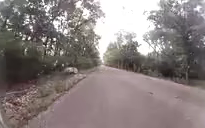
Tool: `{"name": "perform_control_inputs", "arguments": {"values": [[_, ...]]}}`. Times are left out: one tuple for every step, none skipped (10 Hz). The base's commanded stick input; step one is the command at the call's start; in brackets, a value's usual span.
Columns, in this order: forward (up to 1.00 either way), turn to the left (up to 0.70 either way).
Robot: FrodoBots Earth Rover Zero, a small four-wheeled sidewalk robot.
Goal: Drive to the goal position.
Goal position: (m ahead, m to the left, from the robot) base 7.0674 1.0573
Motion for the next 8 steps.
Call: {"name": "perform_control_inputs", "arguments": {"values": [[0.7, 0.0], [0.7, 0.0], [0.7, 0.0], [0.7, 0.0], [0.7, 0.0], [0.7, 0.0], [0.7, 0.0], [0.7, 0.0]]}}
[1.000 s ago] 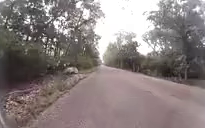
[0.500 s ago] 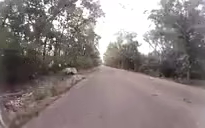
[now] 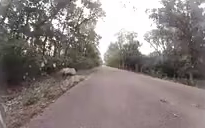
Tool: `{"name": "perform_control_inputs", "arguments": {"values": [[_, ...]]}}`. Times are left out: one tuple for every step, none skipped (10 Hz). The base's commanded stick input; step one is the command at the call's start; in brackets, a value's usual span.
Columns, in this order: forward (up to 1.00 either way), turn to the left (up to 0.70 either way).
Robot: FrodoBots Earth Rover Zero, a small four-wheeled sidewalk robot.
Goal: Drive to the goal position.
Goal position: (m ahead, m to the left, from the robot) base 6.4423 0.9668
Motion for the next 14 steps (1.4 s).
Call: {"name": "perform_control_inputs", "arguments": {"values": [[0.7, 0.0], [0.7, 0.0], [0.7, 0.0], [0.7, 0.0], [0.7, 0.0], [0.7, 0.0], [0.7, 0.0], [0.7, 0.0], [0.7, 0.0], [0.7, 0.0], [0.7, 0.0], [0.7, 0.0], [0.7, 0.0], [0.7, 0.0]]}}
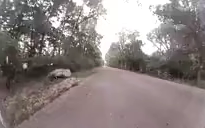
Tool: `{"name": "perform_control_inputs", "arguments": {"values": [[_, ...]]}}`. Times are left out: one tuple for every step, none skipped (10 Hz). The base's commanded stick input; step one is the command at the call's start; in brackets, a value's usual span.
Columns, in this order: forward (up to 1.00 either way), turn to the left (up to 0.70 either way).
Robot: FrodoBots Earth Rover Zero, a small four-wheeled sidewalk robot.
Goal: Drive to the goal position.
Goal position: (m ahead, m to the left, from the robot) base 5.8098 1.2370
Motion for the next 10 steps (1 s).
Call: {"name": "perform_control_inputs", "arguments": {"values": [[0.7, 0.0], [0.7, 0.0], [0.7, 0.0], [0.7, 0.0], [0.7, 0.0], [0.7, 0.0], [0.7, 0.0], [0.7, -0.01], [0.7, -0.05], [0.7, -0.11]]}}
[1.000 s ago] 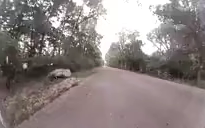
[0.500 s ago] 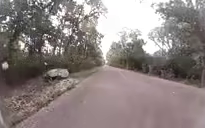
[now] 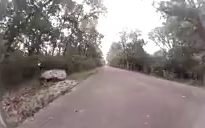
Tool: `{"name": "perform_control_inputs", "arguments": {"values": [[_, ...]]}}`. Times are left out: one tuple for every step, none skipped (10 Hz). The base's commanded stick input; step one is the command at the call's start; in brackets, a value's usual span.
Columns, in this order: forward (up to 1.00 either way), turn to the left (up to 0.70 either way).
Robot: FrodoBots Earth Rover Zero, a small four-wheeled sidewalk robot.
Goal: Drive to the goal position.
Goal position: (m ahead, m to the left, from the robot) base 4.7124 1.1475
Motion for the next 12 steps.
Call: {"name": "perform_control_inputs", "arguments": {"values": [[0.7, -0.02], [0.7, 0.0], [0.7, 0.0], [0.7, 0.0], [0.7, -0.17], [0.7, -0.29], [0.7, -0.1], [0.7, 0.0], [0.7, 0.0], [0.7, 0.0], [0.7, 0.0], [0.7, 0.0]]}}
